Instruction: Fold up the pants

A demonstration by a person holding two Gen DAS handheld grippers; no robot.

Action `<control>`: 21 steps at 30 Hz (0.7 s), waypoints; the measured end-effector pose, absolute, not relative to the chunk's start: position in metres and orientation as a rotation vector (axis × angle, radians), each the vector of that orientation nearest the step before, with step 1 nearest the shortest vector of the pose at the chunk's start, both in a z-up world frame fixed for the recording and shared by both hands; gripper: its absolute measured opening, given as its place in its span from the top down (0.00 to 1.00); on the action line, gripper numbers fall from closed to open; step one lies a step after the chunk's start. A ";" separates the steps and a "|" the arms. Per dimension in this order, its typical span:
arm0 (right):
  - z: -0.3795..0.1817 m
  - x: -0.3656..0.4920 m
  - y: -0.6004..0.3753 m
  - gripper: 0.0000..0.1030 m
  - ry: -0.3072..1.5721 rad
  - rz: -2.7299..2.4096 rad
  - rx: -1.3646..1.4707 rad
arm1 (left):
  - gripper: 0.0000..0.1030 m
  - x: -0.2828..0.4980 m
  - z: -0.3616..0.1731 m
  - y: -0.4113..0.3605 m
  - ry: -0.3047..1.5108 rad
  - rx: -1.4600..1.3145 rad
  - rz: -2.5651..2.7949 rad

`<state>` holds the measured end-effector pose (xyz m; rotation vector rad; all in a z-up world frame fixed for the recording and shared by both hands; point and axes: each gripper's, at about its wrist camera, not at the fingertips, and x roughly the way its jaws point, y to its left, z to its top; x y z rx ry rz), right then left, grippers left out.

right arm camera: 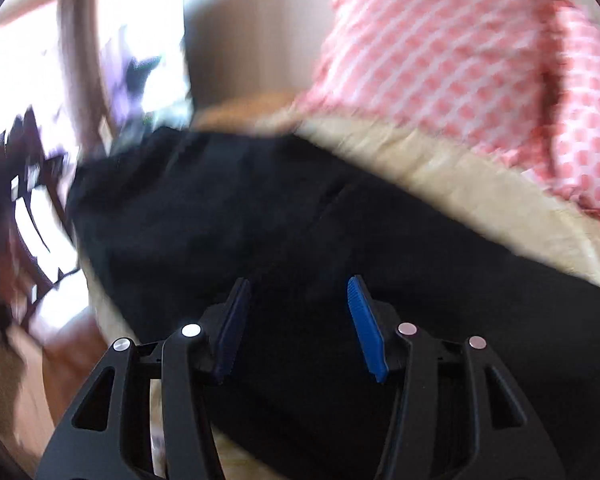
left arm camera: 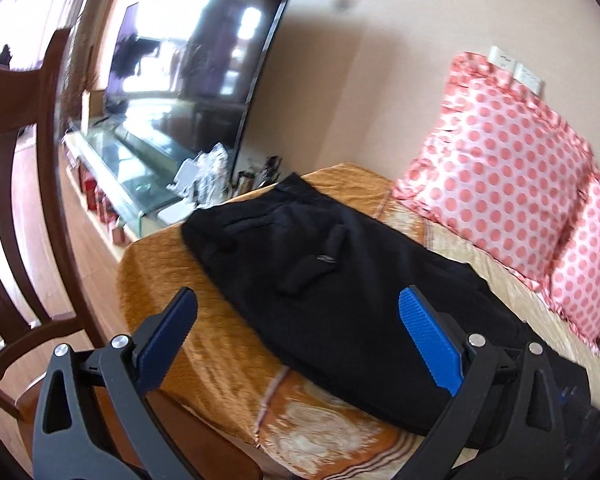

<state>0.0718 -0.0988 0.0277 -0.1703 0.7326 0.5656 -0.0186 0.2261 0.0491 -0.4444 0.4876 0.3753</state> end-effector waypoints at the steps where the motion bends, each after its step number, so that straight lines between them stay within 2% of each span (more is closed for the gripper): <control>1: 0.027 0.063 -0.097 0.49 0.712 0.568 -0.191 | 0.02 -0.018 0.048 0.233 0.497 -0.464 0.373; 8: 0.025 0.063 -0.116 0.48 0.742 0.649 -0.098 | 0.03 0.002 0.032 0.287 0.564 -0.673 0.310; 10: 0.030 0.061 -0.120 0.42 0.739 0.658 -0.062 | 0.03 0.009 0.029 0.299 0.576 -0.729 0.285; 14: 0.038 0.060 -0.126 0.40 0.715 0.668 -0.018 | 0.06 0.023 0.020 0.319 0.608 -0.846 0.227; 18: 0.043 0.058 -0.127 0.34 0.679 0.674 -0.019 | 0.06 0.033 0.020 0.325 0.630 -0.875 0.217; 21: 0.043 0.058 -0.125 0.33 0.667 0.672 -0.023 | 0.06 0.038 0.020 0.322 0.651 -0.873 0.207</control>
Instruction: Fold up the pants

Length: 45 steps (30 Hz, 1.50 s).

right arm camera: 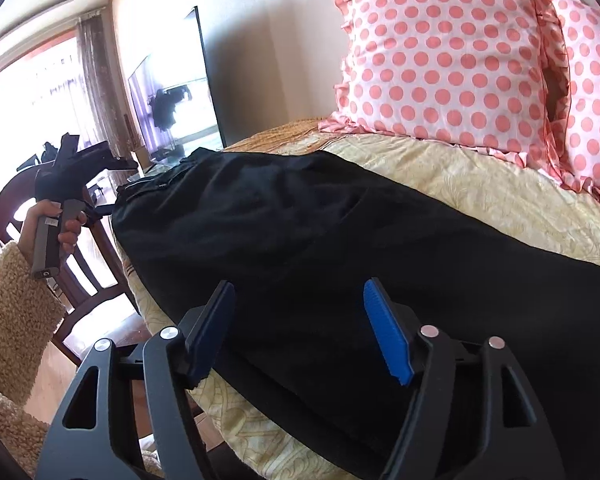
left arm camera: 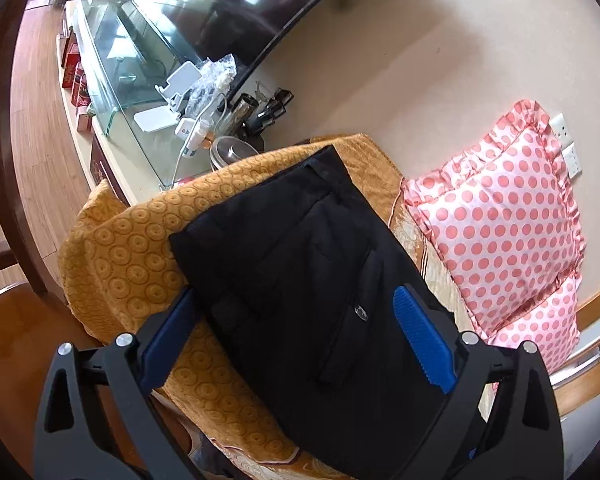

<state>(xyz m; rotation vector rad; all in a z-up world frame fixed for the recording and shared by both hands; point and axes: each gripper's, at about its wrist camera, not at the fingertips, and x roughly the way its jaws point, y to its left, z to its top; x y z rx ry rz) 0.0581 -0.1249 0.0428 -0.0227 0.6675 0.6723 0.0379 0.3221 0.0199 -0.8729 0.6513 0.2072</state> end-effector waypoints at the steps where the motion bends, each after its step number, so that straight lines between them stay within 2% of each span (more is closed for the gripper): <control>1: 0.041 0.059 -0.124 0.33 0.672 0.673 -0.023 | 0.07 0.038 0.020 0.321 0.653 -0.886 0.187; 5: 0.037 0.061 -0.123 0.33 0.686 0.669 -0.019 | 0.08 0.035 0.013 0.312 0.641 -0.969 0.076; 8: 0.036 0.062 -0.123 0.33 0.688 0.664 -0.017 | 0.15 0.031 0.008 0.318 0.614 -1.052 0.063; 10: 0.036 0.062 -0.124 0.33 0.683 0.660 -0.020 | 0.29 0.029 0.004 0.326 0.602 -1.095 0.088; 14: 0.038 0.061 -0.128 0.33 0.672 0.655 -0.008 | 0.44 0.031 0.002 0.337 0.601 -1.112 0.157; 18: 0.040 0.060 -0.133 0.28 0.660 0.645 0.003 | 0.76 0.034 0.001 0.335 0.636 -1.048 0.241; 22: 0.043 0.057 -0.143 0.28 0.644 0.639 0.022 | 0.88 0.035 0.010 0.325 0.624 -0.928 0.269; 30: 0.055 0.048 -0.198 0.27 0.581 0.561 0.115 | 0.92 0.054 0.093 0.253 0.544 -0.596 0.160; 34: 0.058 0.041 -0.231 0.27 0.555 0.502 0.174 | 0.92 0.076 0.136 0.186 0.522 -0.478 0.009; 38: 0.060 0.029 -0.267 0.27 0.533 0.423 0.216 | 0.92 0.098 0.168 0.087 0.511 -0.349 -0.209; 41: 0.058 0.021 -0.289 0.27 0.528 0.364 0.234 | 0.92 0.106 0.170 0.009 0.532 -0.293 -0.395; 45: 0.053 0.006 -0.320 0.27 0.532 0.274 0.261 | 0.91 0.099 0.138 -0.085 0.616 -0.239 -0.625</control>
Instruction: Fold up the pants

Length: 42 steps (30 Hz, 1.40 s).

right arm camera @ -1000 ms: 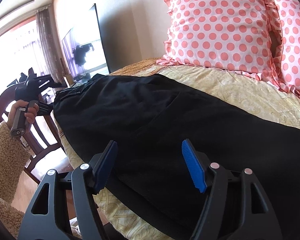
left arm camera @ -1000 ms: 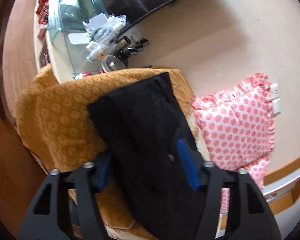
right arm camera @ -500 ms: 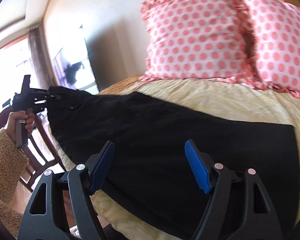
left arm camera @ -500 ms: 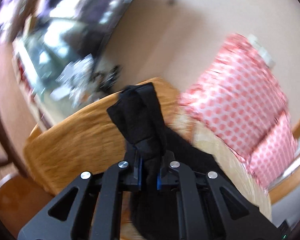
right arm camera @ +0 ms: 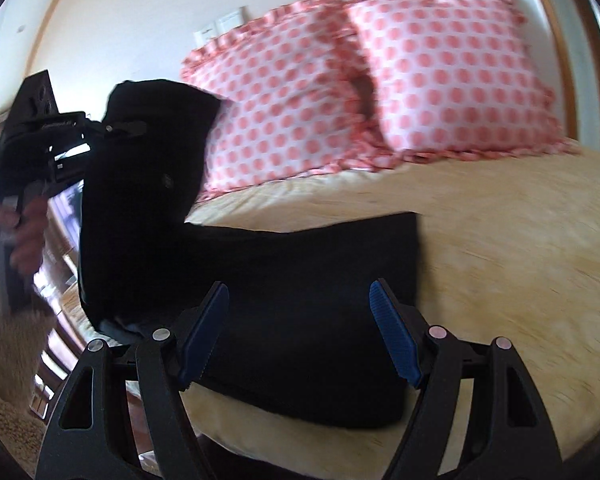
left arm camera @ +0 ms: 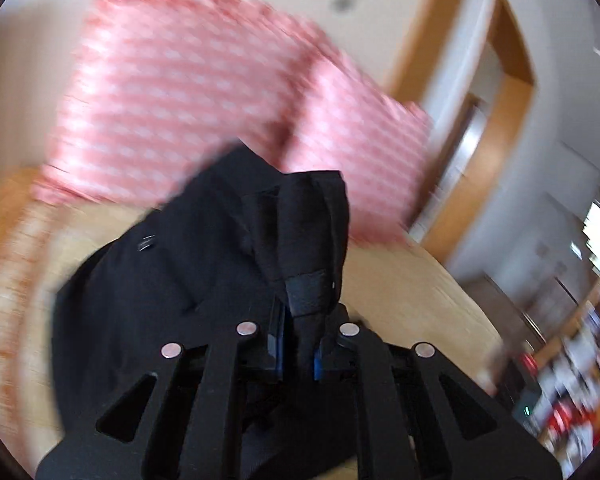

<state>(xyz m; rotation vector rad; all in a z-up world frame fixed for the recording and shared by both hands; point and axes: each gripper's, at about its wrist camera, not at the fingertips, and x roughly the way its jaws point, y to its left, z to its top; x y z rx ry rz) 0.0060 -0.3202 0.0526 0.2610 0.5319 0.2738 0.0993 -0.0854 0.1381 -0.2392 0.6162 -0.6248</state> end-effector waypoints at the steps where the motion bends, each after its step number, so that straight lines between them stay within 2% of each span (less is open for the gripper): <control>1: 0.051 0.004 -0.325 0.27 0.534 0.260 0.266 | 0.91 0.097 0.124 -0.104 0.659 -0.229 -0.672; 4: 0.048 -0.001 -0.343 0.27 0.543 0.213 0.281 | 0.91 0.091 0.065 -0.158 0.843 -0.143 -0.773; 6: 0.047 -0.004 -0.354 0.27 0.545 0.189 0.290 | 0.91 0.089 0.052 -0.165 0.866 -0.131 -0.785; 13: 0.045 -0.007 -0.374 0.27 0.525 0.140 0.301 | 0.91 0.071 0.097 -0.165 0.686 -0.141 -0.774; 21: 0.040 -0.015 -0.397 0.27 0.536 0.021 0.308 | 0.88 0.063 0.046 -0.201 0.789 -0.035 -0.829; 23: 0.044 -0.018 -0.403 0.27 0.525 -0.009 0.301 | 0.77 0.058 0.048 -0.199 0.765 -0.018 -0.839; 25: 0.048 -0.019 -0.406 0.27 0.510 -0.019 0.301 | 0.32 0.053 0.052 -0.195 0.766 -0.020 -0.866; 28: 0.064 -0.020 -0.406 0.27 0.457 -0.018 0.289 | 0.24 0.031 0.073 -0.169 0.688 -0.063 -0.918; 30: 0.080 -0.022 -0.399 0.27 0.401 0.011 0.269 | 0.07 0.024 0.087 -0.136 0.585 -0.077 -0.821; 33: 0.095 -0.018 -0.373 0.27 0.358 0.142 0.247 | 0.07 0.034 0.084 -0.100 0.541 -0.047 -0.581; 42: 0.069 0.033 -0.281 0.27 0.535 0.312 0.069 | 0.07 0.064 0.039 -0.082 0.673 0.027 -0.335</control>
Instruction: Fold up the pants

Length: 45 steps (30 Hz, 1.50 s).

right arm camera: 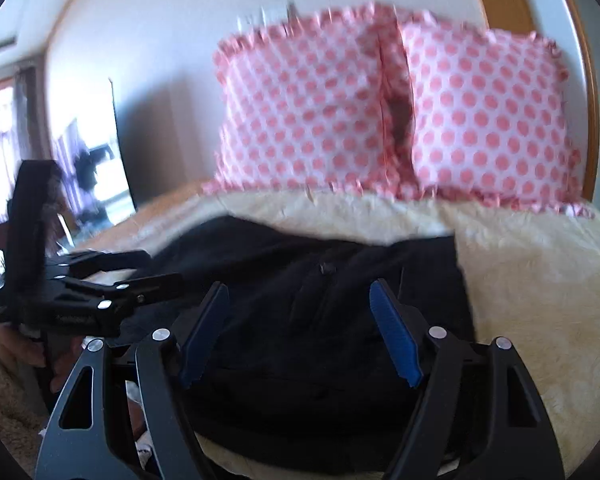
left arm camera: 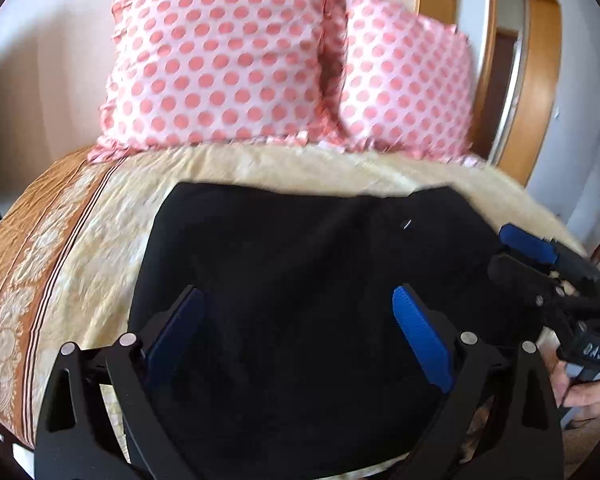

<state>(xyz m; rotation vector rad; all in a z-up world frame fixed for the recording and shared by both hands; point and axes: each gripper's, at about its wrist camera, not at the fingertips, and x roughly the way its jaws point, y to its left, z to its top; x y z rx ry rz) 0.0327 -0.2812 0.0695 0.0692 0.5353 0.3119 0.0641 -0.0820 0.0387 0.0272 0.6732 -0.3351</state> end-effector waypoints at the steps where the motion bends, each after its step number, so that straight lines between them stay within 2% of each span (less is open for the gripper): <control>1: 0.063 0.037 -0.280 0.27 0.575 0.289 0.064 | 0.07 0.067 0.031 -0.083 0.706 0.039 -0.325; 4: 0.041 0.046 -0.278 0.26 0.693 0.233 0.029 | 0.08 0.065 0.011 -0.076 0.765 0.016 -0.331; 10: 0.039 0.037 -0.274 0.27 0.747 0.228 -0.035 | 0.08 0.055 0.006 -0.075 0.717 0.043 -0.333; 12: 0.055 0.037 -0.290 0.27 0.738 0.293 0.063 | 0.06 0.052 0.006 -0.072 0.694 0.042 -0.348; 15: 0.083 0.051 -0.332 0.20 0.692 0.274 0.189 | 0.05 0.046 0.003 -0.071 0.652 0.058 -0.367; 20: 0.069 0.112 -0.375 0.20 0.845 0.225 0.277 | 0.02 0.046 0.005 -0.068 0.639 0.018 -0.388; 23: 0.053 0.135 -0.380 0.24 0.922 0.250 0.315 | 0.02 0.044 0.004 -0.068 0.629 0.017 -0.398; 25: 0.042 0.144 -0.378 0.31 0.963 0.269 0.322 | 0.02 0.043 0.004 -0.068 0.626 0.016 -0.401; 27: 0.036 0.146 -0.375 0.34 0.976 0.286 0.321 | 0.02 0.043 0.004 -0.068 0.625 0.015 -0.404; 30: 0.034 0.146 -0.375 0.36 0.979 0.297 0.318 | 0.02 0.043 0.004 -0.068 0.620 0.013 -0.404; 34: 0.036 0.143 -0.376 0.51 0.947 0.304 0.296 | 0.02 0.044 0.004 -0.069 0.617 0.014 -0.402; 37: 0.046 0.136 -0.365 0.57 0.891 0.282 0.173 | 0.02 0.044 0.004 -0.069 0.617 0.017 -0.401; 42: 0.055 0.125 -0.346 0.57 0.829 0.248 0.005 | 0.02 0.045 0.004 -0.069 0.618 0.026 -0.396; 45: 0.048 0.135 -0.353 0.54 0.870 0.265 0.053 | 0.02 0.046 0.004 -0.069 0.619 0.028 -0.395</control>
